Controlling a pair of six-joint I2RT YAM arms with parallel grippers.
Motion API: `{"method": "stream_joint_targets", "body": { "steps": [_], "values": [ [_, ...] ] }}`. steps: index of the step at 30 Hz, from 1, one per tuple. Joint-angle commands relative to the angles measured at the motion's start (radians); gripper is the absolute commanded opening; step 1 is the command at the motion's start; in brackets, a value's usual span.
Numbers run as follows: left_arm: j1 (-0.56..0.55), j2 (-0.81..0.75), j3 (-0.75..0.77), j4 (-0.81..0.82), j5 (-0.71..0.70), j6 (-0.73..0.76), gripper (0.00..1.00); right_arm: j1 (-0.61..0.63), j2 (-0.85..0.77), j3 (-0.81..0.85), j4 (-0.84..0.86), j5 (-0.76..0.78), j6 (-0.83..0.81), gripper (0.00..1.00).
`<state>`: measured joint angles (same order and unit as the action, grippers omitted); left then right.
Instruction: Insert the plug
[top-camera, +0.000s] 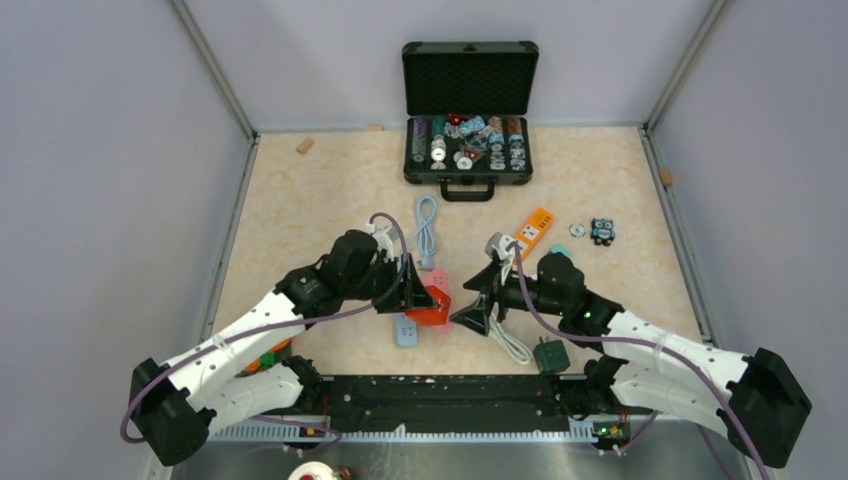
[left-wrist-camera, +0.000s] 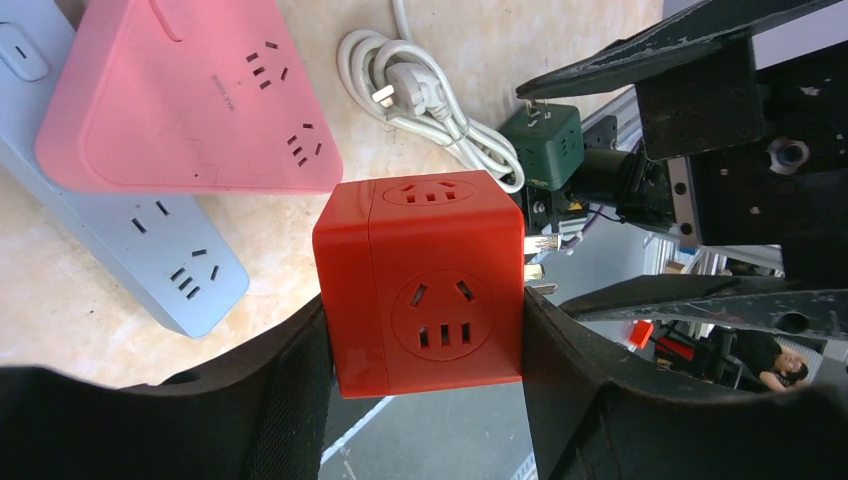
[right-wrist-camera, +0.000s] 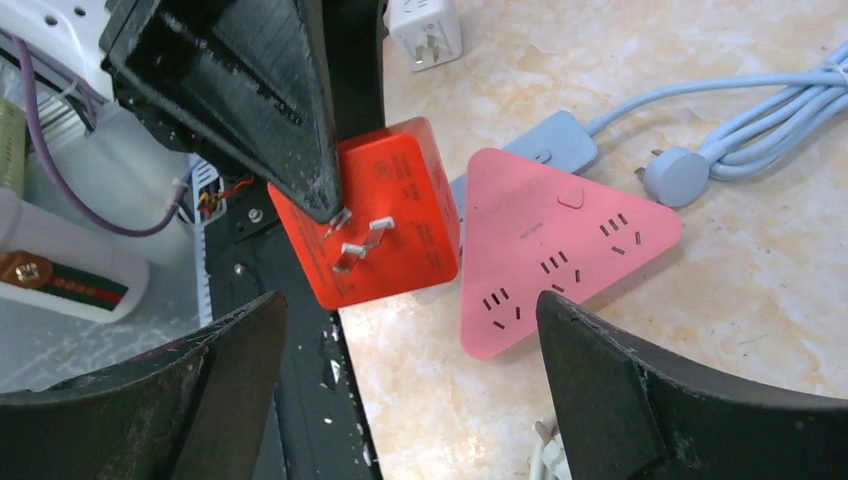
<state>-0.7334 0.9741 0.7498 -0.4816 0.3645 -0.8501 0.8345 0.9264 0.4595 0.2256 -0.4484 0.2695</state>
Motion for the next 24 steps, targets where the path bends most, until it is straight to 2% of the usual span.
{"method": "stream_joint_targets", "body": {
  "steps": [1, 8, 16, 24],
  "values": [
    [0.003, -0.004, 0.059, 0.028, 0.032, 0.014, 0.12, 0.012, -0.065, -0.053, 0.184, -0.038, -0.097, 0.92],
    [0.003, 0.006, 0.066, 0.029, 0.033, 0.029, 0.11, 0.050, -0.038, -0.048, 0.176, -0.052, -0.201, 0.92],
    [0.003, 0.023, 0.079, 0.027, 0.051, 0.030, 0.09, 0.148, 0.057, 0.004, 0.214, 0.081, -0.246, 0.92],
    [0.003, 0.017, 0.077, 0.036, 0.074, 0.041, 0.08, 0.225, 0.146, 0.066, 0.197, 0.312, -0.264, 0.92]
  ]
}}
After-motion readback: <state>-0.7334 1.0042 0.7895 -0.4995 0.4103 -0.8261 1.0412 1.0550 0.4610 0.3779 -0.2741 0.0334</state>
